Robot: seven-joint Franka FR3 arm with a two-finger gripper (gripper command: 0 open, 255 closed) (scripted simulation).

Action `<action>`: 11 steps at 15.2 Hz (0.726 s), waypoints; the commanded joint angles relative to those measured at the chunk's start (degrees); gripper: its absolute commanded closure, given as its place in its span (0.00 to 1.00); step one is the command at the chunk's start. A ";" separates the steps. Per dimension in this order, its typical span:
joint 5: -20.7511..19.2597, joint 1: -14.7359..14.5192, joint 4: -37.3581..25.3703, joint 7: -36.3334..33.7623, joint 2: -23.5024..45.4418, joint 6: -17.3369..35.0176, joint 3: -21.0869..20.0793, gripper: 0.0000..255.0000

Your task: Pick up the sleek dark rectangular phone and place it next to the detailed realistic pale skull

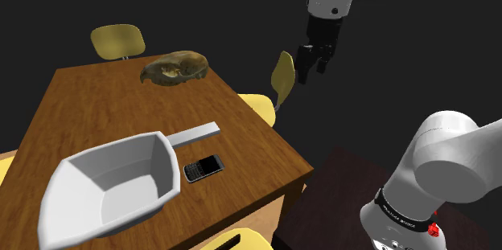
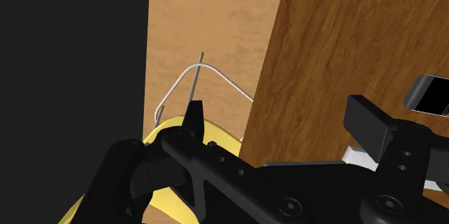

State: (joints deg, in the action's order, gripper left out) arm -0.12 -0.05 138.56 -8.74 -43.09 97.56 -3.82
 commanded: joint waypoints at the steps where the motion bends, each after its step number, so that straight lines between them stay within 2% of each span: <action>1: 0.00 0.00 0.00 0.00 0.00 0.00 0.00 0.00; 11: -0.56 -8.26 -3.86 19.20 18.30 15.19 -0.30 0.00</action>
State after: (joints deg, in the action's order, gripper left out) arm -0.71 -7.42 135.12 8.43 -26.37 111.47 -3.92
